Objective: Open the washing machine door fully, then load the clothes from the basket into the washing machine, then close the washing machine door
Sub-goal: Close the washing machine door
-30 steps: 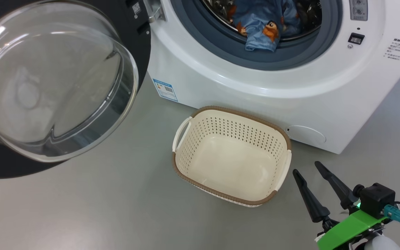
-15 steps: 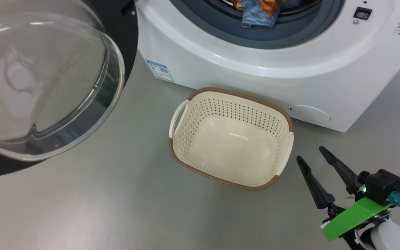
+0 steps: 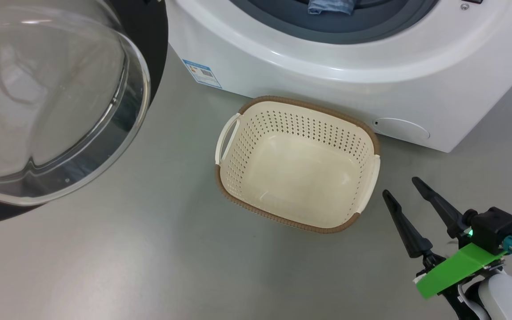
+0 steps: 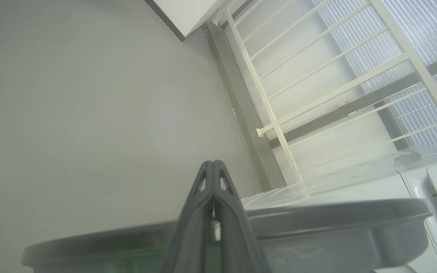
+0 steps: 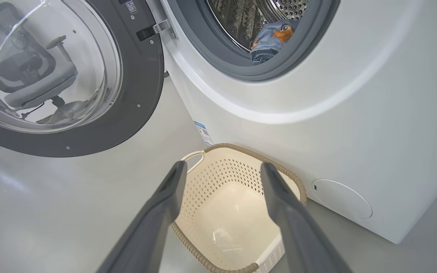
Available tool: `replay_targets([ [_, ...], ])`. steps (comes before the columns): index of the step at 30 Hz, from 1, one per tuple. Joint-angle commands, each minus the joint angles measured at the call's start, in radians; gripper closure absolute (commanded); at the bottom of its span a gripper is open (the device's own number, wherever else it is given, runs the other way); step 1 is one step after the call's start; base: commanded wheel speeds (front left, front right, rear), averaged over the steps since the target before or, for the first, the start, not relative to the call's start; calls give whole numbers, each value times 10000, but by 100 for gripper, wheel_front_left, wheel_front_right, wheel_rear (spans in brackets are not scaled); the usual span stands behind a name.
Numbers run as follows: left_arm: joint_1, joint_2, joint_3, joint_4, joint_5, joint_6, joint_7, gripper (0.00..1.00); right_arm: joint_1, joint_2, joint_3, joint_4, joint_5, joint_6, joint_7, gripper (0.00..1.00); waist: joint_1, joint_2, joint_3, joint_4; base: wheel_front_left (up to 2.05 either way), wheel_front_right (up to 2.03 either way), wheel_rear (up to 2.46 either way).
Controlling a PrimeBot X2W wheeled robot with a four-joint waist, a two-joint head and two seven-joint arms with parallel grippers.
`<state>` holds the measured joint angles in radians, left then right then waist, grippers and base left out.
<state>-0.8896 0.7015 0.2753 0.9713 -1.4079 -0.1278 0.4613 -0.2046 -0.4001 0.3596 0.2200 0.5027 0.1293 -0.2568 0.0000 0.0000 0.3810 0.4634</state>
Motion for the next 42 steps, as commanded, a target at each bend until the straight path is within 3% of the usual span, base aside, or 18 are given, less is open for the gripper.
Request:
replay_targets([
  [1,-134,762,79,-122,-58,-28,225,100,-193,-41,215,-216,-58,14,-49,0,0,0,24,8,0,0,0],
  [16,322,513,-441,-746,-405,-29,1731,100,-180,18,263,-118,-20,14,-49,0,0,0,-302,89,0,0,0],
  [42,2075,402,-1396,-3739,-1011,-29,3881,100,318,396,255,16,98,14,-49,0,0,0,-1575,279,0,0,0],
])
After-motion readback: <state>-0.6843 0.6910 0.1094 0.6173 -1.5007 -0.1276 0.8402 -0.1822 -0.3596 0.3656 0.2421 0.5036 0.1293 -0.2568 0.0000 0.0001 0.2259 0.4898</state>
